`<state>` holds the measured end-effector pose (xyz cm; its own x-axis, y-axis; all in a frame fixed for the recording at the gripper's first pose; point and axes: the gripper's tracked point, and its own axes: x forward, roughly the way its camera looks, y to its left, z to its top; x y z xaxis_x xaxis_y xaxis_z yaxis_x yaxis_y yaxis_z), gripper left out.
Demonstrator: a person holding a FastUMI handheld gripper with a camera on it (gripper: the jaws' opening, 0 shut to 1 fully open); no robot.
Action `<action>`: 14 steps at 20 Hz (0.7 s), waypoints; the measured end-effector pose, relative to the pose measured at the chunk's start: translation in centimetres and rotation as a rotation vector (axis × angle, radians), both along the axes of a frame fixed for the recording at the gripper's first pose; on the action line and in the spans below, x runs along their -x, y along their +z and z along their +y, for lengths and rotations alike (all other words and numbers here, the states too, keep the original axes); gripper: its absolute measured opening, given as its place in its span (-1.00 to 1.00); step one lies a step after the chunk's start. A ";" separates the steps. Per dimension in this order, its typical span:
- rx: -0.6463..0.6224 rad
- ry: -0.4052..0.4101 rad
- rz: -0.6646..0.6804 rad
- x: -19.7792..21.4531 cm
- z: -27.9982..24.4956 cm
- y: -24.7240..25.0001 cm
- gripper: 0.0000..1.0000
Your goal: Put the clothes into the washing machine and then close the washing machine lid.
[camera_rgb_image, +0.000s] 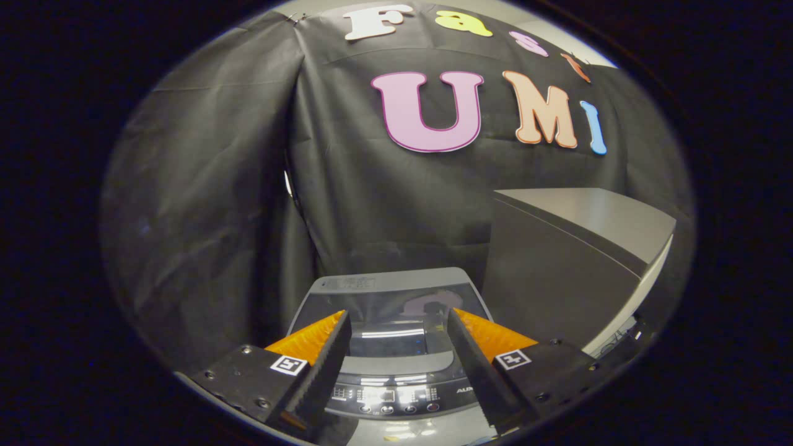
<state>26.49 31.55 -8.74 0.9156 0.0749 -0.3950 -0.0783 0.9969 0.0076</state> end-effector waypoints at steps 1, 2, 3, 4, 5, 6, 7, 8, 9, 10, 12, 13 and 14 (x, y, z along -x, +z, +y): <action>-0.005 -0.002 -0.003 0.7 -0.2 0.5 0.89; -0.009 -0.002 -0.004 1.4 -0.4 1.1 0.89; -0.014 0.000 -0.007 2.0 -0.5 1.7 0.89; -0.018 -0.002 -0.012 2.7 -0.8 2.3 0.89; -0.031 0.004 -0.016 3.4 -0.9 3.0 0.89; -0.044 0.009 -0.027 4.0 -1.1 3.7 0.89; -0.050 0.003 -0.032 4.6 -1.7 4.3 0.92; -0.044 -0.004 -0.040 5.3 -2.3 5.0 0.92; -0.038 -0.005 -0.059 5.8 -2.9 6.0 0.92; -0.029 0.000 -0.073 6.4 -3.5 6.9 0.92; -0.025 0.009 -0.112 7.7 -4.6 8.7 0.93; -0.030 0.022 -0.122 8.3 -5.0 9.3 0.93; -0.035 0.021 -0.141 8.9 -5.6 10.2 0.93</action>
